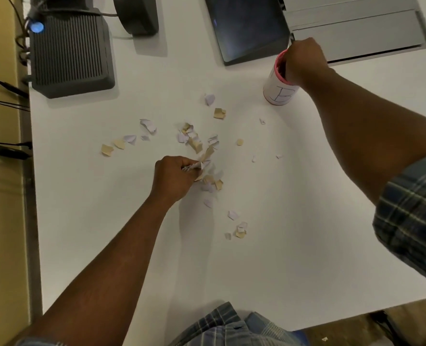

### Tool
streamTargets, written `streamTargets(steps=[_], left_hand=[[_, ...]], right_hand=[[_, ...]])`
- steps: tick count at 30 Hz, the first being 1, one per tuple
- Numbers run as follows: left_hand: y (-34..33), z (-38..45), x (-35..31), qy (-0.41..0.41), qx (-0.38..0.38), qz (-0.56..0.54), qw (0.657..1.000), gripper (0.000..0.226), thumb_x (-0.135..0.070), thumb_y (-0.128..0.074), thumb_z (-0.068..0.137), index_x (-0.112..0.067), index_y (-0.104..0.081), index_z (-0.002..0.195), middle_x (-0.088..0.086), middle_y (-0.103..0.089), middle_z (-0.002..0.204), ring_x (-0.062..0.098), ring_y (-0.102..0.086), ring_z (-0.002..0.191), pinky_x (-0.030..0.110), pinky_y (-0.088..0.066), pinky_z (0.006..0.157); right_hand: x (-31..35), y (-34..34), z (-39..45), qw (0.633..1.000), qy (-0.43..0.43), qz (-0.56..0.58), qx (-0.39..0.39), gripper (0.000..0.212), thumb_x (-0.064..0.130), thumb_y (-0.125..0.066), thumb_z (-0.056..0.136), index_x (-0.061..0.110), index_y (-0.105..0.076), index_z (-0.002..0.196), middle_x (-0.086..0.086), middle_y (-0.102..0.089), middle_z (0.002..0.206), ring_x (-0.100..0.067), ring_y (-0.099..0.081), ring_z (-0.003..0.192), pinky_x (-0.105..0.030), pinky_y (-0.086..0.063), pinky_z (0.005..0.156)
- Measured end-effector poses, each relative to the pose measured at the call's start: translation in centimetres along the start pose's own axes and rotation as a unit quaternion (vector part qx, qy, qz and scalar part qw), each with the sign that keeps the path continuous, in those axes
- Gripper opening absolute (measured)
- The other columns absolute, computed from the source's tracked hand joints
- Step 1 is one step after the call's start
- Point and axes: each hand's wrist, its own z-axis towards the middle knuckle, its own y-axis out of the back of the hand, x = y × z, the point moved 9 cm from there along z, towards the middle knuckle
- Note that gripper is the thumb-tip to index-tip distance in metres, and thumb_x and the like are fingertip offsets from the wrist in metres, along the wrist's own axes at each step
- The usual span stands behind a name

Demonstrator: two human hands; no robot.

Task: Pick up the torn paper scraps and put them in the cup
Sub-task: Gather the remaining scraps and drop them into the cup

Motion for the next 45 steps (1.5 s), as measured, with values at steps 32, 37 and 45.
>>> streamTargets(steps=[32,37,45], left_hand=[[-0.8,5.1,-16.5,-0.125,0.028,-0.014,0.992,0.011,-0.016,-0.074,0.078,-0.012,-0.076,0.088,0.003,-0.073,0.077,0.008,-0.069,0.067,0.018,-0.055,0.066],[-4.3,8.6,-23.4,-0.21,0.003,0.115,0.971,0.019,-0.024,-0.073,0.081,-0.011,-0.075,0.095,-0.001,-0.068,0.078,0.006,-0.06,0.065,0.007,-0.044,0.055],[-11.7,12.2,-30.1,-0.346,0.042,0.412,0.842,0.022,-0.023,-0.068,0.085,-0.001,-0.067,0.089,0.013,-0.063,0.079,0.023,-0.058,0.075,0.028,-0.039,0.065]], right_hand=[[-5.3,-1.8,-14.4,0.889,-0.114,0.4,-0.191,0.025,0.027,-0.053,0.093,0.013,-0.072,0.102,-0.006,-0.073,0.102,-0.022,-0.066,0.091,-0.02,-0.04,0.077],[-2.4,-9.6,-19.0,0.926,-0.045,0.353,-0.125,0.05,0.049,-0.048,0.094,0.02,-0.05,0.135,-0.003,-0.05,0.141,-0.022,-0.045,0.129,-0.034,-0.036,0.105],[-1.6,-16.0,-21.7,0.981,0.022,0.191,-0.039,0.085,0.076,-0.015,0.088,0.024,0.008,0.152,0.003,0.005,0.161,-0.013,0.005,0.148,-0.038,-0.007,0.121]])
